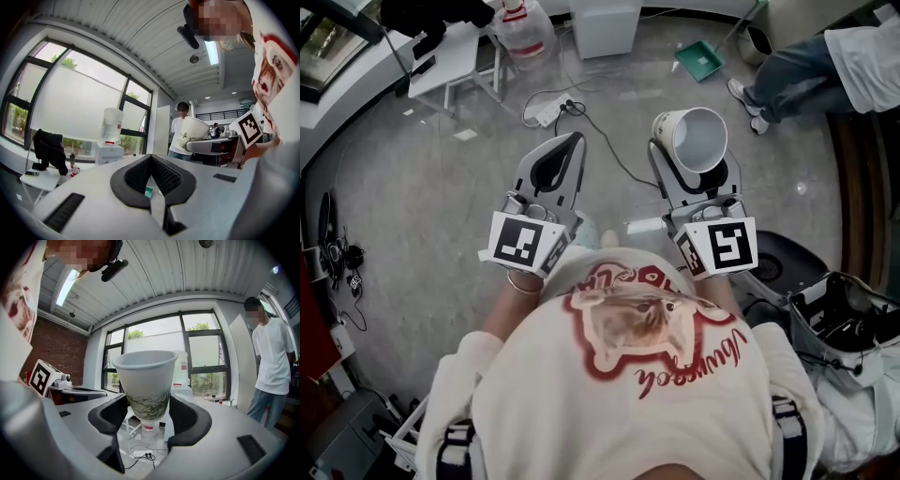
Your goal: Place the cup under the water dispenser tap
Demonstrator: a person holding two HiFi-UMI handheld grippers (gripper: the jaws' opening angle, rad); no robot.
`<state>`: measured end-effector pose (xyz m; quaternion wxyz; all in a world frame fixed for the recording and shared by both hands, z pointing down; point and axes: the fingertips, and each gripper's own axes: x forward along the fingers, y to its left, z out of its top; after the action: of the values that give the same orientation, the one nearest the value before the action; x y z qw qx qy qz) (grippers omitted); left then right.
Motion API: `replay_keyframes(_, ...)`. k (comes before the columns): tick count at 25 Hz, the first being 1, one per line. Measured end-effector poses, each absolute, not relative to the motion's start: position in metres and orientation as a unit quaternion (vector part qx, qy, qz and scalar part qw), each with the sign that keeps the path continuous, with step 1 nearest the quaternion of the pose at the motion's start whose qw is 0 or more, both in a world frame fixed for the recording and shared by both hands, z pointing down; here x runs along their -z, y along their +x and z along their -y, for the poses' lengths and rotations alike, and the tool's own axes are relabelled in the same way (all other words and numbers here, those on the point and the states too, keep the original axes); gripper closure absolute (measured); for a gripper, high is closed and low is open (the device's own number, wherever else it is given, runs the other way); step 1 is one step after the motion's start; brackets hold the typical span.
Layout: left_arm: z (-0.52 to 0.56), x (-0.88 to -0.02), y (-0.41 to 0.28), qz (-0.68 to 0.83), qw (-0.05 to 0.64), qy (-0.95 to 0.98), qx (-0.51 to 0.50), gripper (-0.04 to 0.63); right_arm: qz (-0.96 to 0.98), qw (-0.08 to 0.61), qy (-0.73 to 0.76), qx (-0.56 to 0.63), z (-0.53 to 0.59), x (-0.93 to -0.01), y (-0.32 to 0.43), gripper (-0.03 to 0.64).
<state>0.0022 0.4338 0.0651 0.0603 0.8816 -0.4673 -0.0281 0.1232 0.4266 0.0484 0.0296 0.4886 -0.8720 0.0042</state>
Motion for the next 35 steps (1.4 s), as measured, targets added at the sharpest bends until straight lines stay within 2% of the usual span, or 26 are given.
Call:
replay_keyframes(5, -0.436, -0.072, 0.013, 0.471, 0.061, 0.880, 0.015, 0.575, 0.874, 0.029, 0.485, -0.008, -0.423, -0.056, 0.136, 0.325)
replay_keyframes(14, -0.378, -0.074, 0.019, 0.465, 0.040, 0.884, 0.020, 0.575, 0.868, 0.020, 0.496, 0.003, -0.375, -0.057, 0.146, 0.326)
replay_keyframes(17, -0.348, -0.090, 0.019, 0.461, 0.047, 0.886, -0.009, 0.575, 0.863, 0.018, 0.506, 0.009, -0.349, -0.063, 0.149, 0.326)
replay_keyframes(24, -0.245, -0.087, 0.004, 0.445, 0.017, 0.895, 0.021, 0.575, 0.851, 0.020, 0.524, 0.020, -0.256, -0.075, 0.134, 0.325)
replay_keyframes(35, -0.023, -0.070, -0.036, 0.423, 0.022, 0.906, 0.003, 0.575, 0.842, 0.018, 0.540, 0.005, -0.038, -0.058, 0.087, 0.326)
